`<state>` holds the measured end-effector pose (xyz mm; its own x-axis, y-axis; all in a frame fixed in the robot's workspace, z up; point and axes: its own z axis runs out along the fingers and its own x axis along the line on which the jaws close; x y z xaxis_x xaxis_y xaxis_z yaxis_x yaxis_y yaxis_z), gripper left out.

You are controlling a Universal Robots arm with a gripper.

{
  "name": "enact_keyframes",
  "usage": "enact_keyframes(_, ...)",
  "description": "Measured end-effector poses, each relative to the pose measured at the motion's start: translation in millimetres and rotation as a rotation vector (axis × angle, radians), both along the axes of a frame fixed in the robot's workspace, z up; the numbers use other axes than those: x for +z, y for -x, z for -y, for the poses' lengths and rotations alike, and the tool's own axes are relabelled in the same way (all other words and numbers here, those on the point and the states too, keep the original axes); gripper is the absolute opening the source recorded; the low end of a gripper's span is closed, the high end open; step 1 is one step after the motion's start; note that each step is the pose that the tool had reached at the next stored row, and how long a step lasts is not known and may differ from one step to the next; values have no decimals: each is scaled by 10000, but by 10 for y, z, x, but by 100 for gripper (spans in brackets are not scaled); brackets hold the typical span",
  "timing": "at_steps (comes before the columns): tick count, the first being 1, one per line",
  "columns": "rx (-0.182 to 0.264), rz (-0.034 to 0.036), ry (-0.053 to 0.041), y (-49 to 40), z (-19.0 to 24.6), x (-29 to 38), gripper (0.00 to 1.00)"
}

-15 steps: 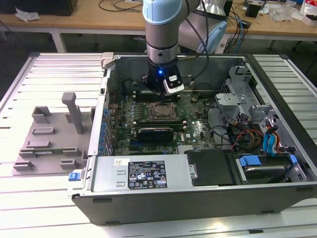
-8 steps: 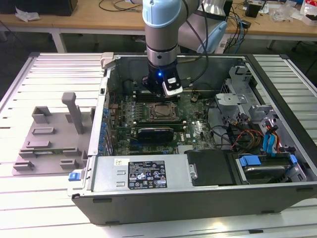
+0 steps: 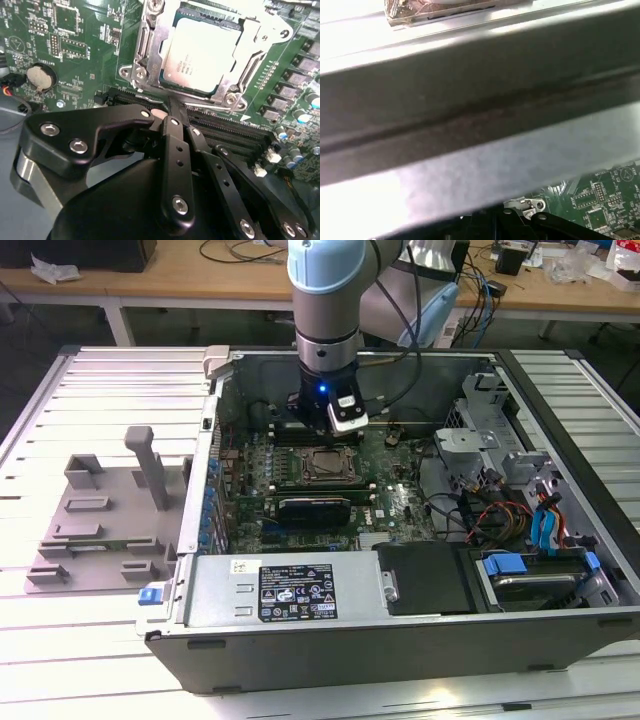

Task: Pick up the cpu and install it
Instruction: 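Install the first cpu locking lever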

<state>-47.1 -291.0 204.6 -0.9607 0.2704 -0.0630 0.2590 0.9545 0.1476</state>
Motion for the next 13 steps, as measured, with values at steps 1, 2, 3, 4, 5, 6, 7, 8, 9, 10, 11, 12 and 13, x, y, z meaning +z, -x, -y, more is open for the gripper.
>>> enact_keyframes(1, 0, 0, -1, 0, 0, 21, 11)
enact_keyframes(2, 1, 0, 0, 0, 0, 40, 11)
enact_keyframes(3, 1, 0, 0, 0, 0, 85, 11)
enact_keyframes(4, 1, 0, 1, 0, -1, 111, 11)
enact_keyframes(5, 2, 1, 0, 0, -1, 111, 11)
enact_keyframes(6, 0, 0, 1, 2, -3, 111, 11)
enact_keyframes(7, -1, -1, 1, 5, -6, 112, 11)
enact_keyframes(8, -1, 0, 1, 7, -8, 111, 11)
enact_keyframes(9, 0, 0, 0, 15, -20, 111, 11)
enact_keyframes(10, 1, 0, 1, 24, -31, 111, 11)
enact_keyframes(11, 1, -2, 2, 32, -38, 112, 11)
enact_keyframes(12, 1, -1, 1, 33, -38, 112, 11)
enact_keyframes(13, 1, -1, 1, 33, -38, 112, 11)
